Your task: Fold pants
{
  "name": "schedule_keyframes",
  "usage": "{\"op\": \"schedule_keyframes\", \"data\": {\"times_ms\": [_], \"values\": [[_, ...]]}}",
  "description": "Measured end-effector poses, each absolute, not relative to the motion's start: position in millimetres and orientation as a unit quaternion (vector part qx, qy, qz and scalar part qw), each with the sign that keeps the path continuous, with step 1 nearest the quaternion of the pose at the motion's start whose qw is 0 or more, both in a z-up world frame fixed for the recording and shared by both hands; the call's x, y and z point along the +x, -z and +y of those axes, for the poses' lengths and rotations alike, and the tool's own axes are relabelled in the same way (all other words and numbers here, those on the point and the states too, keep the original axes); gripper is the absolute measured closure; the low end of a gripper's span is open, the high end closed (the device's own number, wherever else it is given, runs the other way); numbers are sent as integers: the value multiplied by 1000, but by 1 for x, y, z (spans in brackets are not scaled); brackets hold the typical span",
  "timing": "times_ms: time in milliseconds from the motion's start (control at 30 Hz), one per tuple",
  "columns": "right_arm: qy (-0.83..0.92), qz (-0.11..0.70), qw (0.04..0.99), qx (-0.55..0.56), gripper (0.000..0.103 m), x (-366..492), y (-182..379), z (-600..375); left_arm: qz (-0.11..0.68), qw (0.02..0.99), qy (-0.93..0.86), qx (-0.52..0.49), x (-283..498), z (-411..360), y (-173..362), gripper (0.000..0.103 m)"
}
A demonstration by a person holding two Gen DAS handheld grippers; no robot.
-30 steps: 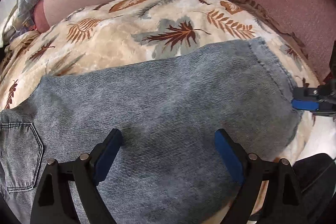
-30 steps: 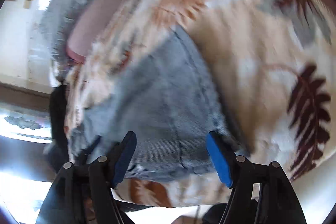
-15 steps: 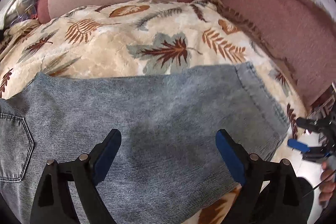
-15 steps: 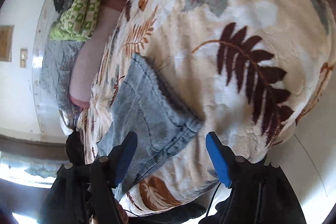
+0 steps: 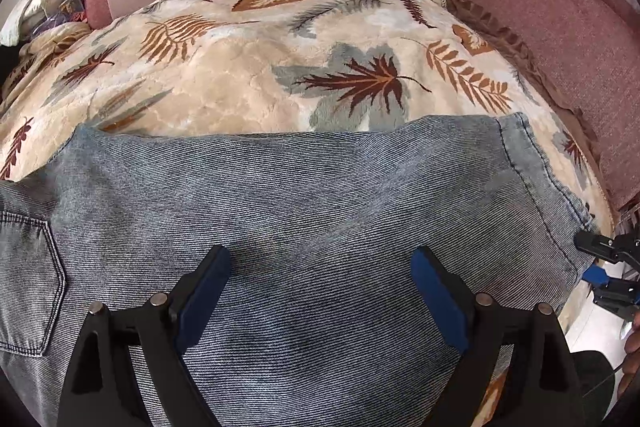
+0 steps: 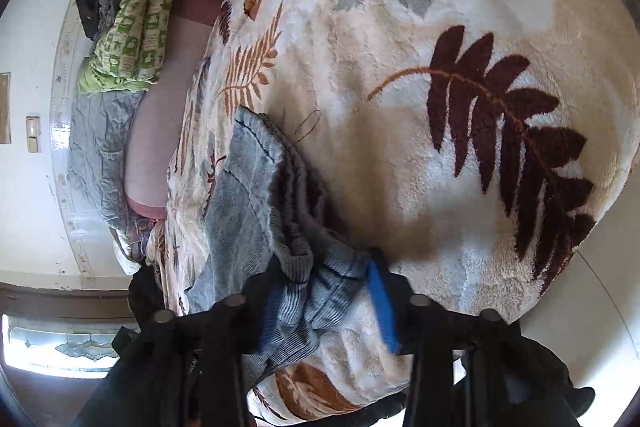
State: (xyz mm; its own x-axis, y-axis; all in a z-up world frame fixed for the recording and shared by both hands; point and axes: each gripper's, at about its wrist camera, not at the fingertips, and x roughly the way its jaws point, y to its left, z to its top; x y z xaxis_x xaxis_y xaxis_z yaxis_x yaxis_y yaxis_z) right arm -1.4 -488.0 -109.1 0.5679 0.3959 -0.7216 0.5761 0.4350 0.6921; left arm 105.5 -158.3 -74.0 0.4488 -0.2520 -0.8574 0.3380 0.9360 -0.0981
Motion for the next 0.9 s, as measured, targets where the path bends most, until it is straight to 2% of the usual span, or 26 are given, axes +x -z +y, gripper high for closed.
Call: {"op": "schedule_keyframes", "data": {"times_ms": [233,333,367,433,567,667,700,733,900], "values": [[68,461,740,485,71,-6,100,-485,477,864,163,6,108,-146,58,11],[76,466,767,435,73,-3,90,-475,520,842,129,56,118,-154,84,11],[78,467,775,419,73,-2,87,-472,500,851,126,95,114,-162,86,7],[82,470,786,393,74,-1,80,-468,495,852,119,124,110,-169,78,7],[84,472,799,363,74,-1,69,-462,463,875,115,78,112,-161,47,8],[89,472,808,343,74,-2,62,-456,534,829,125,109,135,-178,80,6],[92,471,812,332,74,-2,58,-453,535,825,127,130,141,-183,91,0],[94,469,817,323,74,-3,53,-450,517,837,128,131,141,-183,89,0],[102,458,848,247,74,-4,25,-428,523,840,126,70,138,-165,75,0]]}}
